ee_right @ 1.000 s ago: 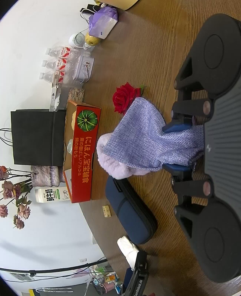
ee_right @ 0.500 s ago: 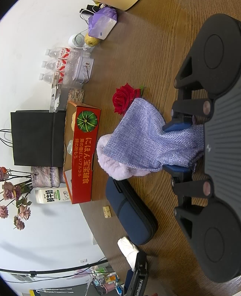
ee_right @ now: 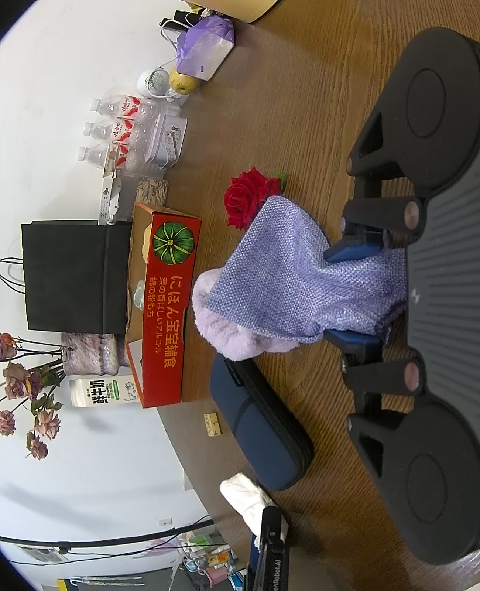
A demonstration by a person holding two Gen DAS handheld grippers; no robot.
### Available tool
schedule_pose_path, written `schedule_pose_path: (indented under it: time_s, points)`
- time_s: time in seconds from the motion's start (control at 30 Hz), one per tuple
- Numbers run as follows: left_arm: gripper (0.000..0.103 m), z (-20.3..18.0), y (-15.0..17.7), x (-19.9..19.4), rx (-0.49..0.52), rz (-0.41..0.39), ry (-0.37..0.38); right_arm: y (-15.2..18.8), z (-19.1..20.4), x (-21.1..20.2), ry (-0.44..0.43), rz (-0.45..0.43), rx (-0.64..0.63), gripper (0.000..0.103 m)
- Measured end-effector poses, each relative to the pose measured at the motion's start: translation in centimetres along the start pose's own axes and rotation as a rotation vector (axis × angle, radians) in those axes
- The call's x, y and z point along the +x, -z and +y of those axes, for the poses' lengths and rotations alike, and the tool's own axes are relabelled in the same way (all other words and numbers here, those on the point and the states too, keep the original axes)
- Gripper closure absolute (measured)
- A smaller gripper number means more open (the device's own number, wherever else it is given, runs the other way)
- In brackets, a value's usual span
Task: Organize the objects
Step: 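Lift the white cloth with the left tool while the right tool lifts the pouch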
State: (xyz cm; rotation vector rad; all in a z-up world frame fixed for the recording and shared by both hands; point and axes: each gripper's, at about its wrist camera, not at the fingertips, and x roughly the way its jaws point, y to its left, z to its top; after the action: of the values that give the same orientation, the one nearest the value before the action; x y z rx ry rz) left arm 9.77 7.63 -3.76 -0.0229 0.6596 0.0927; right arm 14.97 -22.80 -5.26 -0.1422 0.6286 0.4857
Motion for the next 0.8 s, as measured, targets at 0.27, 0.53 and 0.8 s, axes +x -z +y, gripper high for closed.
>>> schedule_pose_path:
  time_s: [0.27,0.53,0.8]
  points:
    - [0.051,-0.5,0.0,-0.6,0.001,-0.037,0.013,0.2,-0.4,-0.7,0.022,-0.029,0.02,0.075]
    - [0.054,-0.9,-0.6,-1.5,0.003,-0.076,0.025,0.3,-0.2,-1.3,0.028,-0.067,0.024,0.08]
    - [0.054,-2.0,-1.8,-2.1,0.01,-0.117,0.051,0.0,0.0,-1.5,0.037,-0.097,0.03,0.081]
